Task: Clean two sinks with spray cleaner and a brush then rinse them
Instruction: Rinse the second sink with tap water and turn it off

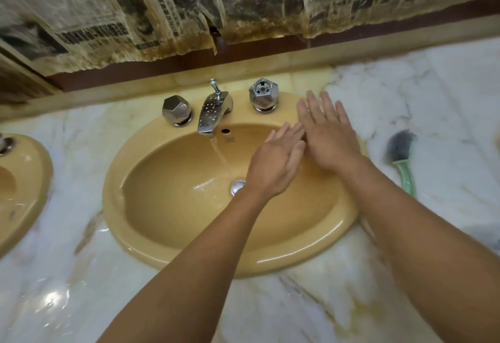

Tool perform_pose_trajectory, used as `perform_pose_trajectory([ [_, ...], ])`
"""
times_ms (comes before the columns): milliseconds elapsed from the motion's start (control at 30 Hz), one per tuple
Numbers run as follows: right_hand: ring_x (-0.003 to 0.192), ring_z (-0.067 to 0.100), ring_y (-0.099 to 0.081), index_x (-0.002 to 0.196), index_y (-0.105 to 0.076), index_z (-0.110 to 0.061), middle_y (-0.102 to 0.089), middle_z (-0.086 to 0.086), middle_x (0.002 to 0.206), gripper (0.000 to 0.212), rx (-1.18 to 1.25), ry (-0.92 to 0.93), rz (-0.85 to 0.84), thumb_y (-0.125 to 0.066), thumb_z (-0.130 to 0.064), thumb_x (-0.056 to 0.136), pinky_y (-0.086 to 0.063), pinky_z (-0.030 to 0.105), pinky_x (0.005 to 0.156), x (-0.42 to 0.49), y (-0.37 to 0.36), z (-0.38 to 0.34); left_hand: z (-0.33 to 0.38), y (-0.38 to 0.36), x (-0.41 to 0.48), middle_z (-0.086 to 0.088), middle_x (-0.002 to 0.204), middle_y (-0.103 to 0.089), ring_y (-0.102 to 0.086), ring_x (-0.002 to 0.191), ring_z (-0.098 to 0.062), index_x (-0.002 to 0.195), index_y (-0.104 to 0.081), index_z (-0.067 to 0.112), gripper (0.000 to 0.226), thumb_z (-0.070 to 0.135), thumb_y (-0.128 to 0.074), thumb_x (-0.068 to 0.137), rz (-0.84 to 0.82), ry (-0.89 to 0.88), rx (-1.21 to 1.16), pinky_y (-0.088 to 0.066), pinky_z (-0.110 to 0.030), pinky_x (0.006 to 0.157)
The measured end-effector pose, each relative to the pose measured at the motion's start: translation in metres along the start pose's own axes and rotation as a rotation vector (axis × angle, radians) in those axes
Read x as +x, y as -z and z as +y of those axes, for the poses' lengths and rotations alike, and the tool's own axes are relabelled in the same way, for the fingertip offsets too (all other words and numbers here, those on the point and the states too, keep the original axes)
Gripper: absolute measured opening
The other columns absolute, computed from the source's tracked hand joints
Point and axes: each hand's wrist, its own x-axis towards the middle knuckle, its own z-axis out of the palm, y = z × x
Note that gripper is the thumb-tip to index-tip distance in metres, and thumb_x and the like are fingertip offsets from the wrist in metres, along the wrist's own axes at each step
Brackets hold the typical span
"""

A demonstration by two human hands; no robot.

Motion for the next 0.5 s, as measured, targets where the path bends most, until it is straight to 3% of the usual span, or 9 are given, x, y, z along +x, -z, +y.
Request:
perform_pose_trajectory([
  [67, 0.153, 0.031, 0.011, 0.160, 0.002, -0.015, 0.010, 0.005, 0.168, 0.078, -0.082, 0.133, -0.024, -0.036, -0.050, 0.101, 0.003, 0.050, 0.124, 0.028, 0.001, -0.011, -0.018, 0.017, -0.010, 0.002, 0.141, -0.061, -0.041, 0.137, -0.003, 0.135, -0.064, 0.019, 0.037, 0.029, -0.043, 0.107, 0.127, 0.083, 0.011, -0.027, -0.024, 0.117],
  [133, 0.154, 0.028, 0.009, 0.160, 0.002, -0.011, 0.009, 0.005, 0.168, 0.080, -0.117, 0.158, -0.021, -0.035, -0.052, 0.103, 0.002, 0.048, 0.125, 0.036, -0.003, -0.017, -0.029, 0.033, -0.019, 0.004, 0.112, -0.072, -0.059, 0.115, -0.005, 0.114, -0.074, 0.022, 0.026, 0.031, -0.051, 0.105, 0.347, 0.377, -0.161, -0.043, -0.027, 0.105],
  [200, 0.154, 0.029, 0.004, 0.160, 0.000, -0.010, 0.006, 0.006, 0.168, 0.077, -0.072, 0.076, 0.017, -0.036, -0.048, 0.104, 0.000, 0.047, 0.125, 0.018, -0.005, -0.014, -0.040, 0.053, -0.021, -0.002, 0.111, -0.072, -0.066, 0.113, -0.018, 0.119, -0.070, 0.011, 0.030, 0.027, -0.049, 0.105, 0.526, 0.722, -0.668, -0.050, -0.033, 0.101],
  [233, 0.154, 0.031, 0.000, 0.160, -0.003, -0.008, 0.003, 0.008, 0.168, 0.075, -0.023, -0.014, 0.052, -0.037, -0.044, 0.104, -0.003, 0.047, 0.125, 0.000, -0.009, -0.012, -0.046, 0.063, -0.022, -0.007, 0.116, -0.071, -0.066, 0.116, -0.024, 0.126, -0.065, 0.005, 0.035, 0.027, -0.045, 0.106, 0.557, 0.812, -0.947, -0.052, -0.034, 0.100],
  [333, 0.152, 0.038, -0.010, 0.157, -0.013, 0.000, -0.007, 0.020, 0.165, 0.073, 0.140, -0.330, 0.123, -0.048, -0.025, 0.097, -0.011, 0.048, 0.124, -0.069, -0.016, -0.015, -0.053, 0.088, -0.027, -0.018, 0.115, -0.072, -0.070, 0.107, -0.031, 0.123, -0.060, -0.002, 0.041, 0.031, -0.040, 0.109, 0.664, 0.917, -1.601, -0.058, -0.037, 0.094],
  [400, 0.150, 0.042, -0.013, 0.154, -0.018, 0.005, -0.010, 0.025, 0.163, 0.076, 0.198, -0.427, 0.127, -0.048, -0.015, 0.087, -0.014, 0.048, 0.124, -0.108, -0.022, -0.027, -0.050, 0.087, -0.027, -0.020, 0.108, -0.074, -0.073, 0.101, -0.032, 0.119, -0.062, -0.005, 0.044, 0.030, -0.037, 0.110, 0.688, 0.939, -1.758, -0.060, -0.037, 0.089],
  [500, 0.148, 0.047, -0.013, 0.153, -0.020, 0.008, -0.010, 0.029, 0.162, 0.076, 0.195, -0.452, 0.062, -0.043, -0.017, 0.085, -0.014, 0.051, 0.123, -0.123, -0.024, -0.034, -0.047, 0.079, -0.022, -0.016, 0.105, -0.076, -0.076, 0.094, -0.031, 0.117, -0.064, -0.007, 0.052, 0.034, -0.031, 0.111, 0.754, 0.977, -1.869, -0.061, -0.036, 0.086],
])
